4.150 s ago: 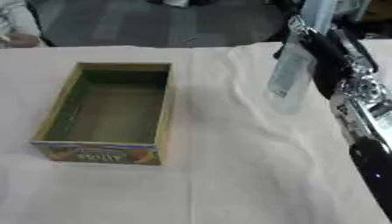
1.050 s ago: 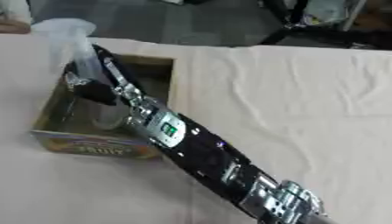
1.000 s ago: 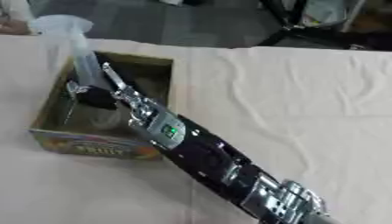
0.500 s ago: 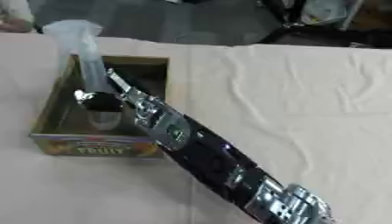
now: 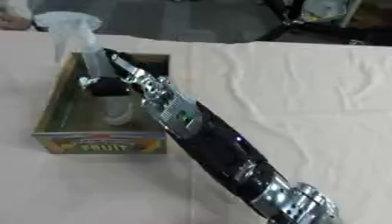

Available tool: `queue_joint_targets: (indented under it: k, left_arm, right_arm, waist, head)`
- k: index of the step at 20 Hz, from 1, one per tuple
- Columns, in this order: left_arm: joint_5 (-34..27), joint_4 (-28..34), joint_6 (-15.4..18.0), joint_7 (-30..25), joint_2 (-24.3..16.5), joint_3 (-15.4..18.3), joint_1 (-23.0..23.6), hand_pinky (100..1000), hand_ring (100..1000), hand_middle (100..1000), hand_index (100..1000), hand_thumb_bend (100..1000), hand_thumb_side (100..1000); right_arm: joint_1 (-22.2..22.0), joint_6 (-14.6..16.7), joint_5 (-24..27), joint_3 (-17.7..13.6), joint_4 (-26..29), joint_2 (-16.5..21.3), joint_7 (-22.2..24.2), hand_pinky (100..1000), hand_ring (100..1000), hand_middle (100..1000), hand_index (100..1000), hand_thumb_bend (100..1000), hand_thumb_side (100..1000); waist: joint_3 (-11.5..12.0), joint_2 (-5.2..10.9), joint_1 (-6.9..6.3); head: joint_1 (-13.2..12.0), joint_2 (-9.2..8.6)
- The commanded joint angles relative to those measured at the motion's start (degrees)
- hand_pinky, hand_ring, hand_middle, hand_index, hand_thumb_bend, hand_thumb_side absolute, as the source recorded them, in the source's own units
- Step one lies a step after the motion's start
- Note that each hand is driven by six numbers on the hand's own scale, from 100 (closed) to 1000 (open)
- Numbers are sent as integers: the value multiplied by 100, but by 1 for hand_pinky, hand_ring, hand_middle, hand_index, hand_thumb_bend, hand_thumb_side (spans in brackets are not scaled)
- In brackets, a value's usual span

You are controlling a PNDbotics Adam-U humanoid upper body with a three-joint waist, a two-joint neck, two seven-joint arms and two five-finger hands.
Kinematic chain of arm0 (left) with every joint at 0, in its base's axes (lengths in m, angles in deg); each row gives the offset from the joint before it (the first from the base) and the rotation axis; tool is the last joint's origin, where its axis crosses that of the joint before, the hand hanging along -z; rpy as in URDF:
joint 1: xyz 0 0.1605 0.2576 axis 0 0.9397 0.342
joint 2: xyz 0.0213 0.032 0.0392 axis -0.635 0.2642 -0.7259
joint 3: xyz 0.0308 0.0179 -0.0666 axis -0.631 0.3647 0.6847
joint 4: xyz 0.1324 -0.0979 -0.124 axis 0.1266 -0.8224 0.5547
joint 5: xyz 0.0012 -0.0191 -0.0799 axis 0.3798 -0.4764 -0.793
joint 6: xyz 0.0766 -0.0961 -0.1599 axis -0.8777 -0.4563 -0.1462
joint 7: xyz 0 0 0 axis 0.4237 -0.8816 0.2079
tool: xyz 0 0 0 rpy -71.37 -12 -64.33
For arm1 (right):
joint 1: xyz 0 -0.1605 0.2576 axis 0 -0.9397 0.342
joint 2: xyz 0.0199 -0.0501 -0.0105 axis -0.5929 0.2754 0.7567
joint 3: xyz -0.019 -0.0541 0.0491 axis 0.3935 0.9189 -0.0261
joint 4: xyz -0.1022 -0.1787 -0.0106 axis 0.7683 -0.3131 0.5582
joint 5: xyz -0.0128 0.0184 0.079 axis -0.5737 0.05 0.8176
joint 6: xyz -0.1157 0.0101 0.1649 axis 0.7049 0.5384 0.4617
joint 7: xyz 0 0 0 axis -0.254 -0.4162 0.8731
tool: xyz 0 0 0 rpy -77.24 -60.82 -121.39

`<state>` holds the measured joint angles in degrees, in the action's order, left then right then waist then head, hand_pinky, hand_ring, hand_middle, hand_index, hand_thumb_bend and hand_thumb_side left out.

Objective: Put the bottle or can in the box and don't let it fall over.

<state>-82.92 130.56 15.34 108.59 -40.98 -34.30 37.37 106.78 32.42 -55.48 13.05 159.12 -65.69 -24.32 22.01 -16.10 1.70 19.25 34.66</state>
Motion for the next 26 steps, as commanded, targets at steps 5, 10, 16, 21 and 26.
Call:
queue_joint_targets:
  k: [5,10,16,21,26]
  left_arm:
    - [43,102,9,-51,-193,86,1,1000,760,624,793,100,574]
    - [48,102,10,-45,-200,95,11,1000,760,624,793,100,574]
    - [67,102,8,-37,-220,112,55,1000,759,625,793,100,574]
    - [77,102,8,-27,-223,124,84,1000,759,626,793,100,574]
    - [85,102,8,-24,-221,131,113,1000,759,627,793,100,575]
  right_arm:
    - [26,-543,352,-80,711,196,491,1000,1000,1000,1000,100,387]
    - [-11,-952,554,-91,1010,223,591,1000,1000,1000,1000,100,387]
    - [-123,-1188,830,-75,1462,315,628,999,1000,1000,1000,100,387]
    - [-216,-1364,988,-69,1771,374,587,997,1000,1000,1000,100,387]
    - [-227,-1434,899,-44,1773,256,535,995,1000,1000,1000,100,387]
  waist:
    - [-20,103,-49]
    - [-84,111,-38]
    - [-192,147,-32]
    - [-235,166,-44]
    - [-278,173,-59]
  head:
    - [7,3]
    - [2,42]
    - [-55,83]
    - [-65,93]
    - [-86,80]
